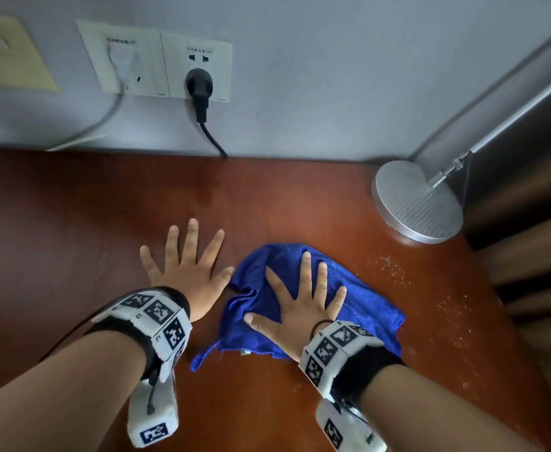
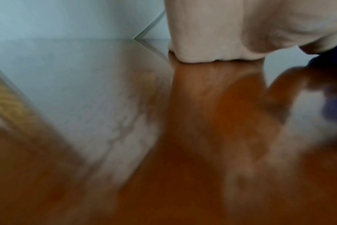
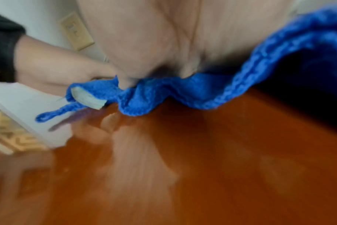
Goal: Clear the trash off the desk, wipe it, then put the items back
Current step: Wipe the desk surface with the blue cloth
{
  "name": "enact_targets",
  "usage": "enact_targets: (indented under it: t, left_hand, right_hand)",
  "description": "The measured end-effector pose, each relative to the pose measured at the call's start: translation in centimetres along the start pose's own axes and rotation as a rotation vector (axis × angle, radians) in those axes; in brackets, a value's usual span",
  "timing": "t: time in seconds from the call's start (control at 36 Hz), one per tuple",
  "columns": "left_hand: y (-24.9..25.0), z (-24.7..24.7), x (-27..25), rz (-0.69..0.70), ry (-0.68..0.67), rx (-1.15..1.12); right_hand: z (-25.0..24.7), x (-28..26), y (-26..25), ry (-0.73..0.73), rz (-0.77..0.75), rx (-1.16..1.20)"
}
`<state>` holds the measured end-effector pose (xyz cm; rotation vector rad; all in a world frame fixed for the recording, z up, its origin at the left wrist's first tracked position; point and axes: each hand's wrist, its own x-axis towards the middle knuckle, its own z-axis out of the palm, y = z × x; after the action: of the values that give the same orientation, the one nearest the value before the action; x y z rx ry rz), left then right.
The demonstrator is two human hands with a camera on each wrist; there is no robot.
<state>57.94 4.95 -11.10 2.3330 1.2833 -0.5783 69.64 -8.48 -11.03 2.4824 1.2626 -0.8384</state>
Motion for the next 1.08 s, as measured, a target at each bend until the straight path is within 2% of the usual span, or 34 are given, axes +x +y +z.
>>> enact_targets:
  t: [0.17, 0.58, 0.81, 0.94, 1.08]
  left_hand:
    - [0.1, -0.5, 0.2, -0.022, -0.083, -0.024]
    - [0.1, -1.0, 0.6, -0.020, -0.181, -0.003]
    - [0.1, -0.9, 0.7, -0.035, -0.169, 0.027]
    - [0.1, -1.2, 0.6, -0.036, -0.181, 0.013]
    - [0.1, -1.2, 0.6, -0.024, -0.183, 0.008]
  right_hand:
    - [-3.3, 4.2, -1.8, 0.018, 0.066, 0.035]
    - [-8.3, 12.2, -4.6, 0.065, 0.148, 0.075]
    - [-10.4, 14.6, -5.9, 0.109, 0.191, 0.124]
    - [-10.9, 15.3, -6.9, 0.113, 0.231, 0.231]
    - [-12.0, 14.6, -5.4, 0.032, 0.158, 0.364]
